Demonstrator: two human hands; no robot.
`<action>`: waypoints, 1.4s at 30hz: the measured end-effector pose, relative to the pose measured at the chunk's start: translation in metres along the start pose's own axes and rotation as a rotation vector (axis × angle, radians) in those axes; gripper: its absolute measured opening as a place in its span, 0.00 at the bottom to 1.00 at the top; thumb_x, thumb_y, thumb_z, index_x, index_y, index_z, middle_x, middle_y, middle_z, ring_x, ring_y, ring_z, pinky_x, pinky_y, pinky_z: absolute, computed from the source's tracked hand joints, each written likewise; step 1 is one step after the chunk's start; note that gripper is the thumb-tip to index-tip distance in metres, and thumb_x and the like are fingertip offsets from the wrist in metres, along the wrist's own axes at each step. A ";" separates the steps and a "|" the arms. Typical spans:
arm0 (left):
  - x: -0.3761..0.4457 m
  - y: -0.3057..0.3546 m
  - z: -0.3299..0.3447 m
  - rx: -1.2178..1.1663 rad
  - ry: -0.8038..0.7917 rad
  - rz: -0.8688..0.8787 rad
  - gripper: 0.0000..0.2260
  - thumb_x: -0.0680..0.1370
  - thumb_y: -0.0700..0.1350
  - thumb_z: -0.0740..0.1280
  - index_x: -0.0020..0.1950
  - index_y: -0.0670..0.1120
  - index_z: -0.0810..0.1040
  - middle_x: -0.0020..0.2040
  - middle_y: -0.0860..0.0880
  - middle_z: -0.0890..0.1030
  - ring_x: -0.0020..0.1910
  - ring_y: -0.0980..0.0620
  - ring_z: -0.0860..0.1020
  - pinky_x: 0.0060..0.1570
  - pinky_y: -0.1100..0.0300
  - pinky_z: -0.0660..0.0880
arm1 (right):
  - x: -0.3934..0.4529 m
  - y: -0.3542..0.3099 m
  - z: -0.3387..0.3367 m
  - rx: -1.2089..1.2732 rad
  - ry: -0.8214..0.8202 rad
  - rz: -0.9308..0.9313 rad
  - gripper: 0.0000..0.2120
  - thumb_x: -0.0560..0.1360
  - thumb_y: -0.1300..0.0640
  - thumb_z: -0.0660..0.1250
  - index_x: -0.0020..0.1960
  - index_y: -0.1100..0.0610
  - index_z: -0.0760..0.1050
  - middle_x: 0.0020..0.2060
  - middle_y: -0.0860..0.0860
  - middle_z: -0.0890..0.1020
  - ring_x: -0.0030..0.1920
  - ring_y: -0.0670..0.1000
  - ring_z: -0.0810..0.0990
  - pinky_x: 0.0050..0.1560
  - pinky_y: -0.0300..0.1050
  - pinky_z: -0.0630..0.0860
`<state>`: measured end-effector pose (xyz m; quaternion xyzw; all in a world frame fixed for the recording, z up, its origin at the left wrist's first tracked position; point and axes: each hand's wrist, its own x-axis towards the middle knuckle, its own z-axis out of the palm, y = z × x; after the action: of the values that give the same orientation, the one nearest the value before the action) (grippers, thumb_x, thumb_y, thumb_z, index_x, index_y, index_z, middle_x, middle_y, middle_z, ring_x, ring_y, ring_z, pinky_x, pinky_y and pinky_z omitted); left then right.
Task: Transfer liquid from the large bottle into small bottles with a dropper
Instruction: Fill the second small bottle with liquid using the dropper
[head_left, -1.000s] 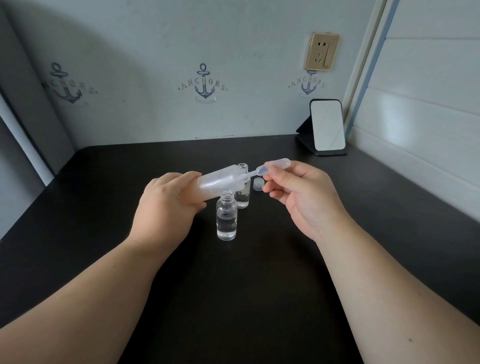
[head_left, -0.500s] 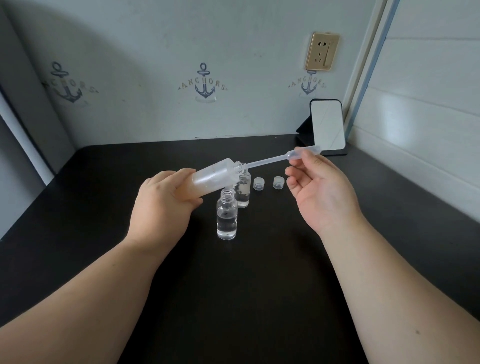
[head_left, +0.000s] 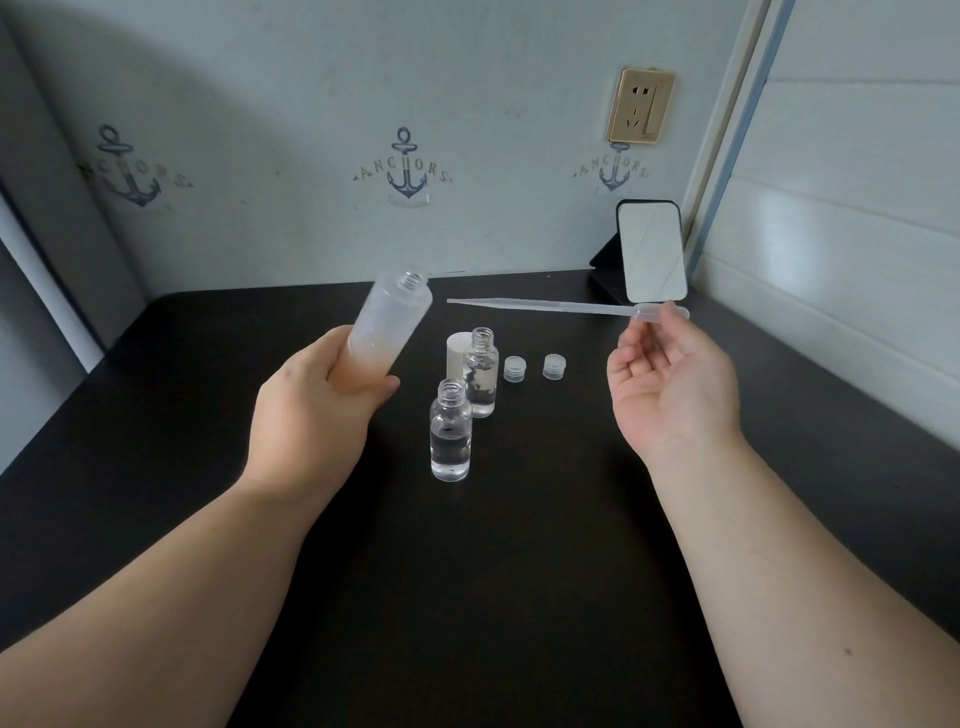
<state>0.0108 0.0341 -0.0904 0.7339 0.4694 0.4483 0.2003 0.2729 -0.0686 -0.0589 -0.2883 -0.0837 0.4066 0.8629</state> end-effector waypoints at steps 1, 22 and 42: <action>0.000 0.000 0.000 -0.021 -0.009 -0.020 0.09 0.75 0.52 0.74 0.51 0.59 0.77 0.41 0.61 0.80 0.42 0.60 0.78 0.39 0.61 0.72 | 0.001 0.000 0.000 -0.002 -0.003 -0.001 0.13 0.77 0.60 0.71 0.34 0.60 0.86 0.35 0.52 0.84 0.32 0.48 0.80 0.33 0.38 0.74; 0.003 -0.003 0.005 -0.097 -0.065 -0.137 0.22 0.73 0.57 0.76 0.64 0.56 0.74 0.46 0.67 0.76 0.45 0.68 0.75 0.40 0.70 0.67 | 0.001 0.003 0.001 -0.081 -0.010 -0.026 0.09 0.77 0.61 0.69 0.38 0.60 0.81 0.33 0.51 0.81 0.29 0.48 0.75 0.30 0.38 0.71; -0.024 0.024 -0.014 -0.432 -0.120 -0.003 0.04 0.79 0.44 0.69 0.50 0.52 0.82 0.43 0.51 0.84 0.37 0.57 0.80 0.37 0.63 0.77 | 0.000 0.001 0.002 -0.077 -0.058 -0.038 0.04 0.73 0.60 0.71 0.41 0.60 0.82 0.35 0.52 0.82 0.31 0.49 0.76 0.33 0.39 0.71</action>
<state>0.0074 -0.0004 -0.0777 0.6985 0.3507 0.4939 0.3810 0.2714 -0.0678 -0.0578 -0.3075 -0.1297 0.3950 0.8559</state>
